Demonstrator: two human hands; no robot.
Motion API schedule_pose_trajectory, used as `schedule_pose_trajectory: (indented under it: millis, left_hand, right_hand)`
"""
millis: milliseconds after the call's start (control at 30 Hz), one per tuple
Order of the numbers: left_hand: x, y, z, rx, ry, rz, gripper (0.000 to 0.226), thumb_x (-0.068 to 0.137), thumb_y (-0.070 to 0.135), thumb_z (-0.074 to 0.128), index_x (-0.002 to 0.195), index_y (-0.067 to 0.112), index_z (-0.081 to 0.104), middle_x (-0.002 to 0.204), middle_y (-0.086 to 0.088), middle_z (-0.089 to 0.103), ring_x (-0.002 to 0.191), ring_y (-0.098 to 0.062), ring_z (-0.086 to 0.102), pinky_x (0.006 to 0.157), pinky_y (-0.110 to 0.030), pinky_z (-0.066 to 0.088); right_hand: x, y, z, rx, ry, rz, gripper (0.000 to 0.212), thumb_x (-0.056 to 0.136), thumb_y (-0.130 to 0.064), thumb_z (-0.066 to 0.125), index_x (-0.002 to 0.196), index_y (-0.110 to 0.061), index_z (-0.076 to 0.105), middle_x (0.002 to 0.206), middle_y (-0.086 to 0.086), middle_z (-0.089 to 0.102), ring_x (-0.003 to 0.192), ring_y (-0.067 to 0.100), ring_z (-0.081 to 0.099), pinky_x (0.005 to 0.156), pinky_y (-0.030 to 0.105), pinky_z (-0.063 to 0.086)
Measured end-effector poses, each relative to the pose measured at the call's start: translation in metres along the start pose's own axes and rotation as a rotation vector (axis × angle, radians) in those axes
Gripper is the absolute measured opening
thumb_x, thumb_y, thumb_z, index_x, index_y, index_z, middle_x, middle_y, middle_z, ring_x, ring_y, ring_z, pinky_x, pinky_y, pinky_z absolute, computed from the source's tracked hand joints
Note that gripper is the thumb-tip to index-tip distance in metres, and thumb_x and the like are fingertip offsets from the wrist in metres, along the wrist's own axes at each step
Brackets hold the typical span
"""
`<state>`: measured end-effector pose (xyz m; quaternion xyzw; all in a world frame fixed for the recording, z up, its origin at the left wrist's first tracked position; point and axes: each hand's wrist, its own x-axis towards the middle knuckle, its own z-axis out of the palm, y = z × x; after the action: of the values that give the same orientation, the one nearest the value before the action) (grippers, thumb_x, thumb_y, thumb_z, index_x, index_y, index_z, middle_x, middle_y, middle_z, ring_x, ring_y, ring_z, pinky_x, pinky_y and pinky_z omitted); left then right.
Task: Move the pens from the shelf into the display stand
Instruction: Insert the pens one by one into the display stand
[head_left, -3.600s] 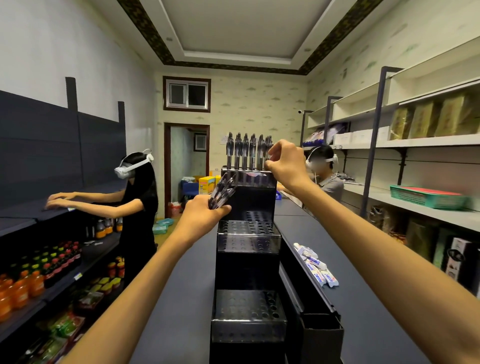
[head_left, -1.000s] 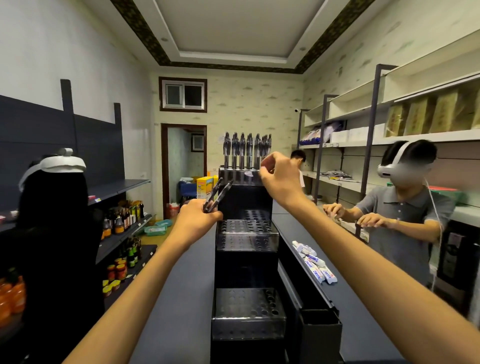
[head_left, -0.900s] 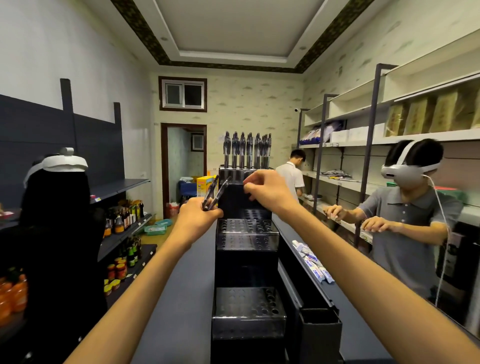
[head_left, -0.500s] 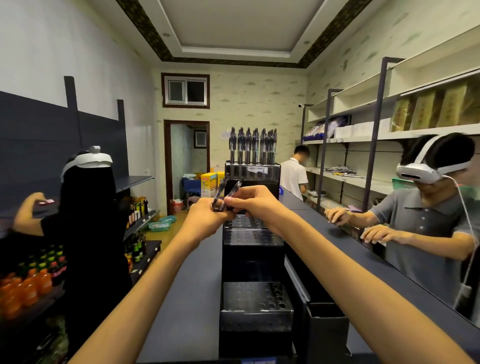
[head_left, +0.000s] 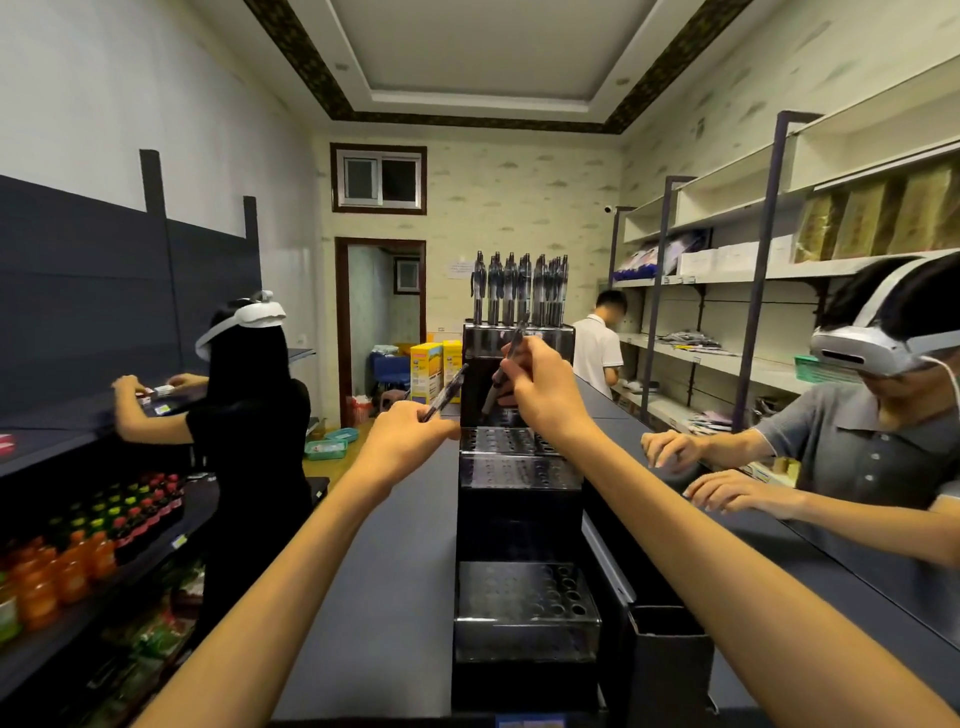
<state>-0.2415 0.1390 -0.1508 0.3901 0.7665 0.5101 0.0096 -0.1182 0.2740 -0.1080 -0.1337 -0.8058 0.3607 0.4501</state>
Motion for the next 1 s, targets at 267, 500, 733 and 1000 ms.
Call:
schedule_pose_trajectory:
  millis: [267, 500, 733, 1000]
  left_hand:
    - [0.001, -0.012, -0.006, 0.045, 0.075, 0.064, 0.033, 0.079, 0.027, 0.074, 0.057, 0.022, 0.050, 0.054, 0.008, 0.054, 0.059, -0.014, 0.051, 0.059, -0.030, 0.045]
    - [0.004, -0.019, -0.011, 0.098, 0.075, 0.066, 0.032, 0.079, 0.029, 0.074, 0.058, 0.021, 0.051, 0.064, 0.002, 0.059, 0.070, -0.018, 0.061, 0.068, -0.036, 0.052]
    - [0.003, -0.021, -0.013, 0.102, 0.077, 0.066, 0.036, 0.077, 0.030, 0.074, 0.051, 0.022, 0.052, 0.055, 0.018, 0.058, 0.060, -0.008, 0.056, 0.056, -0.026, 0.043]
    - [0.002, -0.018, -0.008, 0.149, 0.085, 0.071, 0.033, 0.079, 0.032, 0.074, 0.056, 0.022, 0.052, 0.051, 0.014, 0.057, 0.057, -0.009, 0.053, 0.055, -0.026, 0.042]
  right_hand:
    - [-0.005, 0.005, 0.011, -0.140, 0.066, -0.104, 0.014, 0.098, -0.006, 0.064, 0.110, -0.001, 0.062, 0.101, 0.015, 0.074, 0.092, 0.024, 0.073, 0.082, 0.044, 0.061]
    - [0.001, 0.009, 0.021, -0.250, 0.039, -0.041, 0.020, 0.095, -0.019, 0.071, 0.108, -0.003, 0.071, 0.095, 0.010, 0.074, 0.089, 0.024, 0.071, 0.085, 0.045, 0.059]
    - [-0.005, 0.018, 0.030, -0.423, -0.095, 0.044, 0.022, 0.090, -0.032, 0.075, 0.101, -0.013, 0.078, 0.094, 0.006, 0.076, 0.091, 0.023, 0.071, 0.087, 0.044, 0.059]
    - [-0.007, 0.015, 0.020, -0.470, -0.140, 0.077, 0.020, 0.087, -0.025, 0.078, 0.101, -0.011, 0.079, 0.097, 0.007, 0.076, 0.095, 0.023, 0.070, 0.090, 0.039, 0.057]
